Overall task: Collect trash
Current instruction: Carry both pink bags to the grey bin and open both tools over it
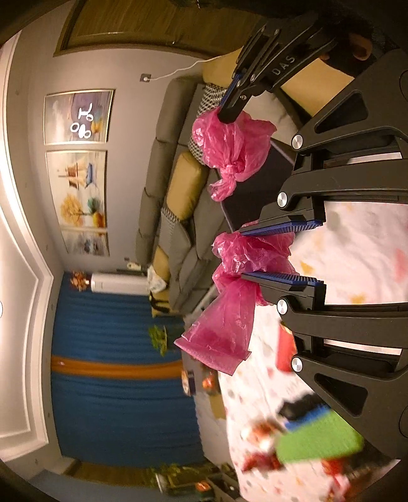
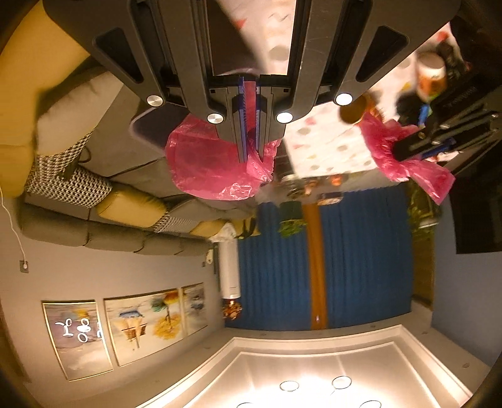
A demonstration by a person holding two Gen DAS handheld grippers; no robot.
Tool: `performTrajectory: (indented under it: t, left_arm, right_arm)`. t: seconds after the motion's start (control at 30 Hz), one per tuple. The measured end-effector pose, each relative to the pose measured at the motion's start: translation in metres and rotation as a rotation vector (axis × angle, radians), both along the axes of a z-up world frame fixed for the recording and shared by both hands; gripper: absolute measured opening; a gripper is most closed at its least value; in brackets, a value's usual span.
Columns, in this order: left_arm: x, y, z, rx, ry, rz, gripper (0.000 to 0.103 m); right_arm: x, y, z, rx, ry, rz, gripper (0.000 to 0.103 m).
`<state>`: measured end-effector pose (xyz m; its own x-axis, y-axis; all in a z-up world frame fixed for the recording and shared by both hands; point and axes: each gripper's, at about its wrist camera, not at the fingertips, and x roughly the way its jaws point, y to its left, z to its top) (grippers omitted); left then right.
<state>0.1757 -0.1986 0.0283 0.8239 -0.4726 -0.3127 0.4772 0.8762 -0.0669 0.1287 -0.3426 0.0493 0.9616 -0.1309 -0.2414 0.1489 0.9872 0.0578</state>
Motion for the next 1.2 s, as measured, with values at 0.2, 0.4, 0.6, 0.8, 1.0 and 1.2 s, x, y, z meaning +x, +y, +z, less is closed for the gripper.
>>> performTrajectory:
  t: [0.2, 0.4, 0.6, 0.8, 1.0, 1.2]
  left_arm:
    - [0.040, -0.045, -0.013, 0.000, 0.009, -0.051, 0.021]
    - [0.067, -0.071, -0.031, 0.002, 0.037, -0.097, 0.022]
    - [0.086, -0.084, -0.043, 0.005, 0.074, -0.123, 0.022]
    - [0.097, -0.093, -0.052, 0.002, 0.099, -0.136, 0.022]
    - [0.110, -0.101, -0.061, 0.013, 0.130, -0.154, 0.023]
    - [0.114, -0.108, -0.067, 0.018, 0.141, -0.173, 0.023]
  right_arm:
    - [0.023, -0.028, -0.006, 0.003, 0.009, -0.042, 0.006]
    - [0.041, -0.044, -0.017, 0.019, 0.036, -0.059, 0.006]
    - [0.054, -0.049, -0.025, 0.023, 0.054, -0.062, 0.006]
    - [0.066, -0.046, -0.030, 0.024, 0.077, -0.058, 0.006]
    - [0.073, -0.048, -0.030, 0.030, 0.083, -0.047, 0.006]
    - [0.079, -0.057, -0.033, 0.043, 0.088, -0.044, 0.006]
